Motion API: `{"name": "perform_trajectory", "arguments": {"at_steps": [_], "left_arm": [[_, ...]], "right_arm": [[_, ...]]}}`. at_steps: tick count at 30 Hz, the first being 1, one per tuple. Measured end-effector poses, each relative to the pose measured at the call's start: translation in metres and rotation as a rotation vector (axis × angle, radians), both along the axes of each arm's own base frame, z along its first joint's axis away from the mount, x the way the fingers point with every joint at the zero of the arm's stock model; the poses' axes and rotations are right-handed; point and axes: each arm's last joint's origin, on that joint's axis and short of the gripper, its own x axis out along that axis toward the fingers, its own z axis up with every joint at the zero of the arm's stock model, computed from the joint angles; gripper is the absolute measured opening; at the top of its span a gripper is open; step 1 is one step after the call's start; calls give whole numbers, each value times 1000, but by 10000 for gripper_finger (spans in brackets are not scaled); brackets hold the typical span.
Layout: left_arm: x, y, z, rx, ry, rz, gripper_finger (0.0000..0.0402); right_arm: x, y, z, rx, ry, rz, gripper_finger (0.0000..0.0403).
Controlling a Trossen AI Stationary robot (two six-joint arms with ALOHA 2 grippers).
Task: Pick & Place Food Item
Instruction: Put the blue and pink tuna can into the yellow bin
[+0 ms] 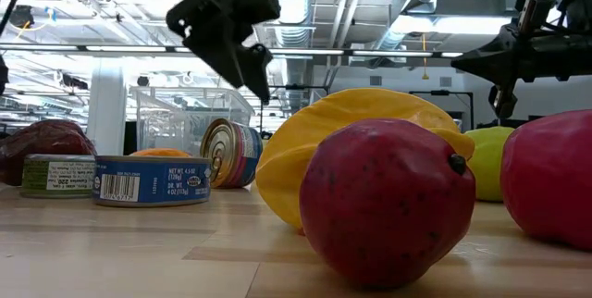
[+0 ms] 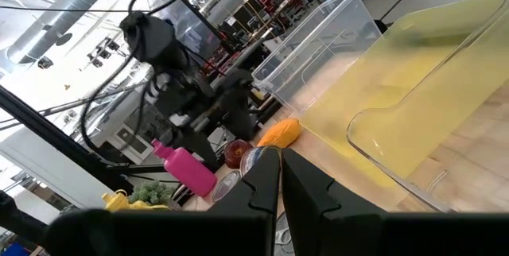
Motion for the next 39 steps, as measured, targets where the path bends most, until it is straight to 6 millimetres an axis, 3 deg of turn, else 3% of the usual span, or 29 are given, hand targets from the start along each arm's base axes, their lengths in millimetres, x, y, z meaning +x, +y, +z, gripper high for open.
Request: {"name": "perform_trajectory", "arguments": {"at_steps": [19, 39], "left_arm": [[0, 1, -30, 49, 129, -50, 355], [1, 2, -34, 110, 120, -93, 289]], "right_arm": [[0, 0, 0, -10, 2, 0, 13], [0, 0, 0, -10, 2, 0, 13]]}}
